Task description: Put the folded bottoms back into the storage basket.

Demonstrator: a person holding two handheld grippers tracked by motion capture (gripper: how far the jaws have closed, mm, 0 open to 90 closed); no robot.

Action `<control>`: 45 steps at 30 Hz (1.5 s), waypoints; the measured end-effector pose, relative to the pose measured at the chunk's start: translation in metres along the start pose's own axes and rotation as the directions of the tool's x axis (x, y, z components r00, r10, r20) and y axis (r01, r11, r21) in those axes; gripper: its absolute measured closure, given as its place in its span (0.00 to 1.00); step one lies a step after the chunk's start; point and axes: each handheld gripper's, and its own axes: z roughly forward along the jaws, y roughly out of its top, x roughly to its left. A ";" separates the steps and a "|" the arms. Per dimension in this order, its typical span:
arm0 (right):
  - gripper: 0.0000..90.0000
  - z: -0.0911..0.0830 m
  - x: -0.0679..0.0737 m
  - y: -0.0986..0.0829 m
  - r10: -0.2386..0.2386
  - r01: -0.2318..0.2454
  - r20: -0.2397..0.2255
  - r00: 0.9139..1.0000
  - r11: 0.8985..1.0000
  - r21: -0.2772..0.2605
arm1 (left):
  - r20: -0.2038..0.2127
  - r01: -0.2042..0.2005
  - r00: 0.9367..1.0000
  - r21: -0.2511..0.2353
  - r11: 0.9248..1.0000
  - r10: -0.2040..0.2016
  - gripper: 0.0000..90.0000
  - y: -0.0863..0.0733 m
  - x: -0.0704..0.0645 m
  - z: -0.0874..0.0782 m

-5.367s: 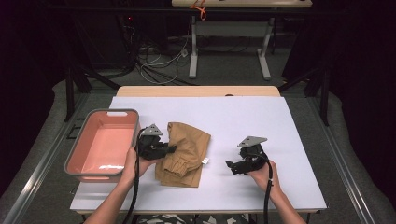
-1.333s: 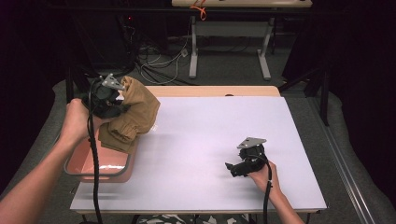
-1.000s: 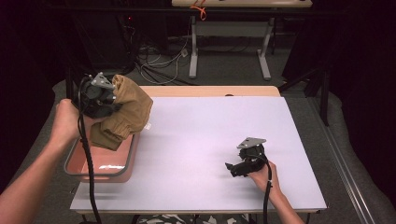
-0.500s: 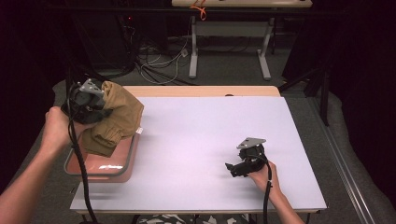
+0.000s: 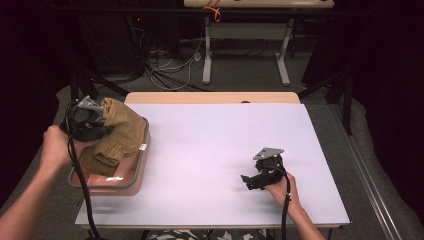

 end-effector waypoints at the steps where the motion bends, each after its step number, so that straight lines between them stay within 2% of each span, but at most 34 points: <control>1: 0.00 0.000 0.000 0.000 -0.001 0.001 -0.003 1.000 1.000 0.000 | 0.002 0.007 1.000 -0.001 1.000 -0.007 0.88 -0.002 0.001 0.002; 5: 0.00 0.000 0.000 0.000 -0.001 0.001 -0.004 1.000 1.000 -0.003 | 0.015 0.023 1.000 0.002 1.000 -0.023 0.88 -0.009 0.003 0.010; 14: 0.00 0.000 -0.001 0.000 0.002 -0.002 -0.002 1.000 1.000 -0.001 | 0.056 0.055 0.997 0.042 0.998 -0.057 0.88 -0.026 0.008 0.033; 18: 0.00 0.000 -0.001 0.000 -0.003 0.003 0.001 1.000 1.000 0.000 | 0.066 0.080 0.994 0.058 0.995 -0.084 0.88 -0.033 0.010 0.042; 20: 0.00 0.000 -0.001 0.000 -0.001 0.001 -0.001 1.000 1.000 0.000 | 0.086 0.090 0.992 0.052 0.995 -0.094 0.88 -0.036 0.012 0.046; 24: 0.00 0.001 -0.002 -0.001 0.004 -0.004 -0.002 1.000 1.000 0.005 | 0.098 0.094 0.990 0.082 0.992 -0.102 0.87 -0.040 0.019 0.056; 31: 0.00 0.001 -0.002 -0.001 0.001 -0.001 0.002 1.000 1.000 0.005 | 0.087 0.114 0.988 0.127 0.985 -0.126 0.87 -0.048 0.025 0.069; 35: 0.00 0.001 -0.002 -0.001 -0.002 0.002 0.000 1.000 1.000 0.003 | 0.060 0.106 0.991 0.149 0.983 -0.116 0.87 -0.053 0.027 0.076; 40: 0.00 0.001 -0.002 -0.001 0.009 -0.009 0.001 1.000 1.000 0.006 | 0.044 0.108 0.992 0.165 0.980 -0.117 0.86 -0.059 0.029 0.084; 42: 0.00 0.001 -0.003 -0.001 -0.006 0.006 0.001 1.000 1.000 0.001 | 0.041 0.122 0.991 0.170 0.978 -0.130 0.86 -0.061 0.031 0.087; 45: 0.00 0.001 -0.002 -0.001 0.006 -0.006 0.004 1.000 1.000 0.007 | 0.038 0.130 0.990 0.182 0.975 -0.139 0.85 -0.065 0.032 0.092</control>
